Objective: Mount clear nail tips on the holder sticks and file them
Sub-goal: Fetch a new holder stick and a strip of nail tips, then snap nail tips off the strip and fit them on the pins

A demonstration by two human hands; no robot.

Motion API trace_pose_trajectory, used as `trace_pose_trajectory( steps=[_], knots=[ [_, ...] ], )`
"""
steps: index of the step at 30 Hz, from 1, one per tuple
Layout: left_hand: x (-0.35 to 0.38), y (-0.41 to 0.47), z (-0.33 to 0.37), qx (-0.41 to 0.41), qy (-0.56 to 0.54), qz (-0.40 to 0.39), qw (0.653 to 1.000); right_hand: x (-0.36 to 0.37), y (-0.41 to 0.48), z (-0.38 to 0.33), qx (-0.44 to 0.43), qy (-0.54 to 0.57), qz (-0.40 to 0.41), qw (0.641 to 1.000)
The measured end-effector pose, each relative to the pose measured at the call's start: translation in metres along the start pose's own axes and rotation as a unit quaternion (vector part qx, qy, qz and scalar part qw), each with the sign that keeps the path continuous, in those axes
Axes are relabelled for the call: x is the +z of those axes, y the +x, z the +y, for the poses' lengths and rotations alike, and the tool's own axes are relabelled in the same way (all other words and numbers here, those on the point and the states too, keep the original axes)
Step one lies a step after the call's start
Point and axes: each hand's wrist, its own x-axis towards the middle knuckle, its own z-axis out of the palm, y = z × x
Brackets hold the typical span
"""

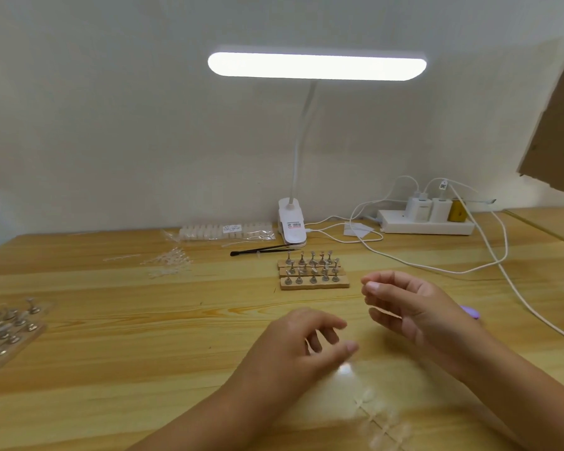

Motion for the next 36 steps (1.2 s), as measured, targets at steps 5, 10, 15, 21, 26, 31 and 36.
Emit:
trace_pose_trajectory(
  steps=[5,10,15,21,26,31,36],
  knots=[
    [-0.005,0.002,0.004,-0.076,-0.22,0.012,0.973,0.018,-0.015,0.005,-0.05,-0.131,-0.091,0.986],
    [0.0,0.003,0.005,-0.127,-0.318,0.006,0.939,0.023,-0.021,0.01,-0.161,-0.26,-0.045,0.951],
    [-0.002,0.004,0.004,-0.124,-0.31,0.022,0.942,0.021,-0.019,0.013,-0.283,-0.366,-0.04,0.886],
    [-0.005,0.005,0.001,-0.097,-0.199,0.031,0.975,0.017,-0.016,0.015,-0.28,-0.403,-0.034,0.871],
    [-0.003,0.007,-0.002,-0.078,-0.15,0.019,0.985,0.019,-0.017,0.016,-0.271,-0.41,-0.042,0.87],
    [-0.017,0.023,-0.01,-0.018,0.035,0.068,0.997,0.012,-0.012,0.018,-0.267,-0.389,-0.021,0.881],
    [-0.031,0.057,-0.034,-0.131,0.184,0.06,0.972,-0.008,-0.001,0.019,-0.219,-0.378,0.005,0.9]
  ],
)
